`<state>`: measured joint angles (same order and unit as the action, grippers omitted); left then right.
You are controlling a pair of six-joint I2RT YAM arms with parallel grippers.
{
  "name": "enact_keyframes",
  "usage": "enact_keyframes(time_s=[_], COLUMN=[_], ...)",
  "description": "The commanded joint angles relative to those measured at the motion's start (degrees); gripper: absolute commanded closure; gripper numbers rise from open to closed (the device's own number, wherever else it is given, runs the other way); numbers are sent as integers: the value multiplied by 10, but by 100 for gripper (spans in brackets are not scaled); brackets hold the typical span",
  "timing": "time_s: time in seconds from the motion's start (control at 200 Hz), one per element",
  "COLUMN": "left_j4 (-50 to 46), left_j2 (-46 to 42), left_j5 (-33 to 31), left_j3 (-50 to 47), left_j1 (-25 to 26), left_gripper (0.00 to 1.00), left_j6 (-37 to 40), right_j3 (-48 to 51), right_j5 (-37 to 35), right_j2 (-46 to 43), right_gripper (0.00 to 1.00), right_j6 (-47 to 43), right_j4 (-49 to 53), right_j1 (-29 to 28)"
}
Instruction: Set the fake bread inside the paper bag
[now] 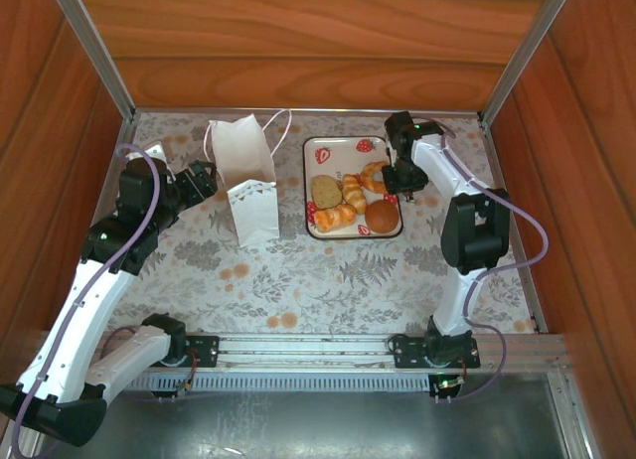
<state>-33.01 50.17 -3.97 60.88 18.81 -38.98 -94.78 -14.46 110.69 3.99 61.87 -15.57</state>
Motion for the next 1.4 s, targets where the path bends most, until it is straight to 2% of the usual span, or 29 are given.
enact_keyframes(time_s=[0.0, 0.55, 0.8, 1.005, 1.394], left_j4=[2, 1, -33, -68, -86], left_j2=[-2, -5, -19, -7, 65], left_j5=[5, 6, -16, -8, -58], left_j3=[-6, -1, 25, 50, 87], left_j1=[-4, -6, -5, -3, 59], left_gripper=[14, 13, 13, 13, 15], left_j6=[3, 6, 0, -5, -15], right_j3=[-16, -15, -10, -12, -46], right_j5=[4, -14, -20, -19, -17], right_j2=[5, -36, -73, -115, -234], right_gripper=[56, 70, 70, 70, 70], right_j6=[-4, -5, 0, 2, 3], right_j4=[12, 14, 19, 33, 88], right_j1=[6, 6, 6, 4, -6])
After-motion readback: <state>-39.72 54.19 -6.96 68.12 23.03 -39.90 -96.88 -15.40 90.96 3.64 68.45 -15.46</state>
